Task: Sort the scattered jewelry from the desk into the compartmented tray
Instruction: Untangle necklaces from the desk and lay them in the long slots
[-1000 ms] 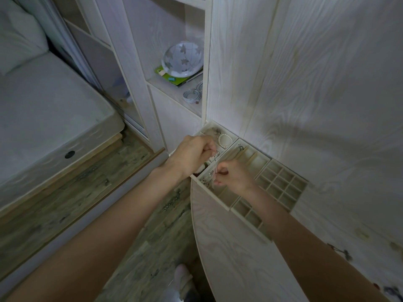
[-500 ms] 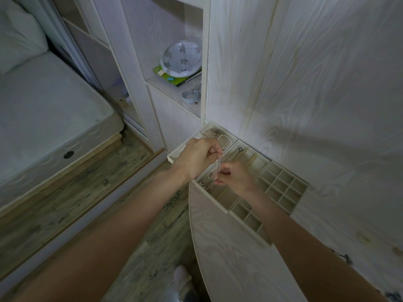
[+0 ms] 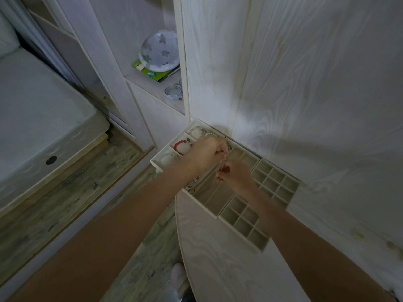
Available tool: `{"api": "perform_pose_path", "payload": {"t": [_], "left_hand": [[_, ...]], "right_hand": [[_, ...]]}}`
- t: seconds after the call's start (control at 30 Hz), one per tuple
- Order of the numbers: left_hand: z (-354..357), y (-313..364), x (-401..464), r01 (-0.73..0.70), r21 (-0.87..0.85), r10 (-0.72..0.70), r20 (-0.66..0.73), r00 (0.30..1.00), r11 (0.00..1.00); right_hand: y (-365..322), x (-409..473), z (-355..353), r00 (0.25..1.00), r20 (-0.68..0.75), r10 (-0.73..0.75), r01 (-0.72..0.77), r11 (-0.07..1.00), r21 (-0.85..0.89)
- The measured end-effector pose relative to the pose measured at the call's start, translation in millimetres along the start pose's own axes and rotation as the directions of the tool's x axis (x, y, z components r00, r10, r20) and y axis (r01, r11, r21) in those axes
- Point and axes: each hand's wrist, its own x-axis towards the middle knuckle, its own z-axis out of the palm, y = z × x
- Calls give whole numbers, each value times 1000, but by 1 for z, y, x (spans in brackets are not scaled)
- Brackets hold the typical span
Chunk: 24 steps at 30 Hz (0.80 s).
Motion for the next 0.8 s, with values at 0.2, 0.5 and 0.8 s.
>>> {"api": "perform_pose_path", "payload": {"t": [0.2, 0.5, 0.8], "left_hand": [[17, -8, 29, 9, -14, -8, 51, 999, 1000], [39, -11, 60, 78, 57, -86, 148, 985, 995], [54, -23, 66, 130, -31, -129, 26, 991, 991]], "right_hand": [[18, 23, -9, 999, 22, 23, -21, 995, -94], [15, 40, -52, 1000, -4, -18, 18, 951, 309], [20, 60, -45, 999, -18, 29, -25, 980, 198]]}}
